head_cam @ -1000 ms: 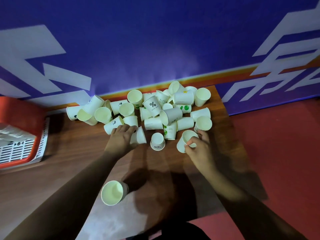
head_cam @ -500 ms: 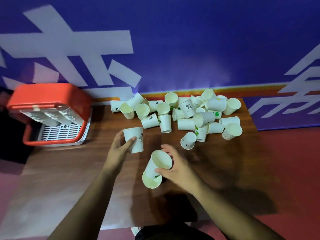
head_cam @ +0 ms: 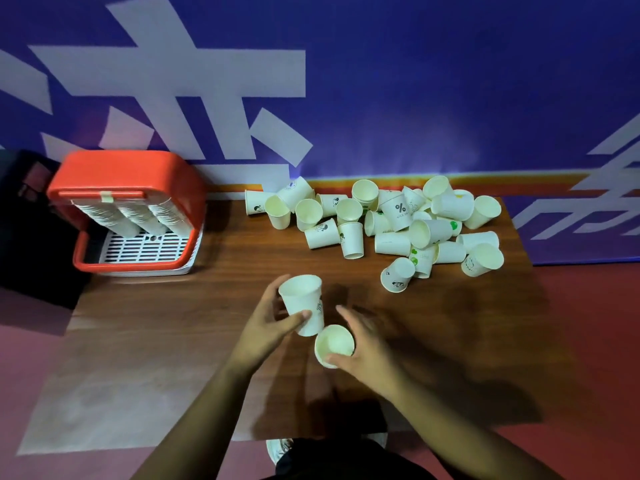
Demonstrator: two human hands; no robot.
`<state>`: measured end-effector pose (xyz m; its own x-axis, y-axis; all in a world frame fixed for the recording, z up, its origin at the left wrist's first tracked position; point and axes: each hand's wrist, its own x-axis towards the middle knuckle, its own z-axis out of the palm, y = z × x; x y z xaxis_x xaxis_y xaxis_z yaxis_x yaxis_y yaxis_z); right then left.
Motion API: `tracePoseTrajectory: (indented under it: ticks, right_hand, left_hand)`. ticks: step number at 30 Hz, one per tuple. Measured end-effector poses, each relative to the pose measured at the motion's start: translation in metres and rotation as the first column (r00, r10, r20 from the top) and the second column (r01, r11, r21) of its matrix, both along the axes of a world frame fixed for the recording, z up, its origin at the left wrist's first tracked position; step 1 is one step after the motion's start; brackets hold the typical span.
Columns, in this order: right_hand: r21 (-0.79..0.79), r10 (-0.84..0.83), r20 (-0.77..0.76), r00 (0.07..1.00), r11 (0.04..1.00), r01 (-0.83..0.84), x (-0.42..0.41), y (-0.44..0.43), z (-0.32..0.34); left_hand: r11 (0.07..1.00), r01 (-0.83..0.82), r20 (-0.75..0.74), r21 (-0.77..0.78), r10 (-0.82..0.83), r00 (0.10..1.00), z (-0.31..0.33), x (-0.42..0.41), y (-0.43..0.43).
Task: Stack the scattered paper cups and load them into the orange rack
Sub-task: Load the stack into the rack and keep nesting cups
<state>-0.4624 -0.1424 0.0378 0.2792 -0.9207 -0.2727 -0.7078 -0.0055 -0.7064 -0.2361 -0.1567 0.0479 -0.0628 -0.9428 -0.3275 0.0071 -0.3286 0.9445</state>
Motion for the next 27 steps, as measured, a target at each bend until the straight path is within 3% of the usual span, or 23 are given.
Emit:
tracePoseTrajectory:
  ticks: [3,6,13,18,23,27]
  right_hand:
    - [0.188,-0.259,0.349,0.901,0.961,0.203,-0.003,-0.008,0.018]
    - [0.205,-0.249,0.405,0.88,0.962,0.178,-0.004,-0.009,0.028]
    - [0.123,-0.232,0.253,0.939,0.971,0.207,-0.006,0.01,0.0]
    - [0.033,-0.057,0.084,0.995,0.998,0.054,-0.008,0.017,-0.011]
    - [0.01,-0.02,0.078,0.997,1.0,0.019,-0.013,0.017,-0.019]
    - [0.017,-0.031,0.077,0.997,0.999,0.03,-0.023,0.014,-0.015]
  left_hand:
    - [0.996,0.088,0.04,-0.031,-0.086,0.995,-0.001,-0.01,0.009]
    - [0.98,0.19,0.096,-0.067,-0.183,0.978,-0.002,-0.024,0.015]
    - [0.929,0.368,0.354,-0.05,-0.328,0.876,-0.018,-0.025,0.025]
    - [0.877,0.48,0.448,-0.015,-0.423,0.787,-0.032,-0.02,0.032]
    - [0.87,0.491,0.483,0.043,-0.448,0.752,-0.037,-0.017,0.032]
    - [0.813,0.565,0.44,0.141,-0.562,0.7,-0.023,-0.011,0.018]
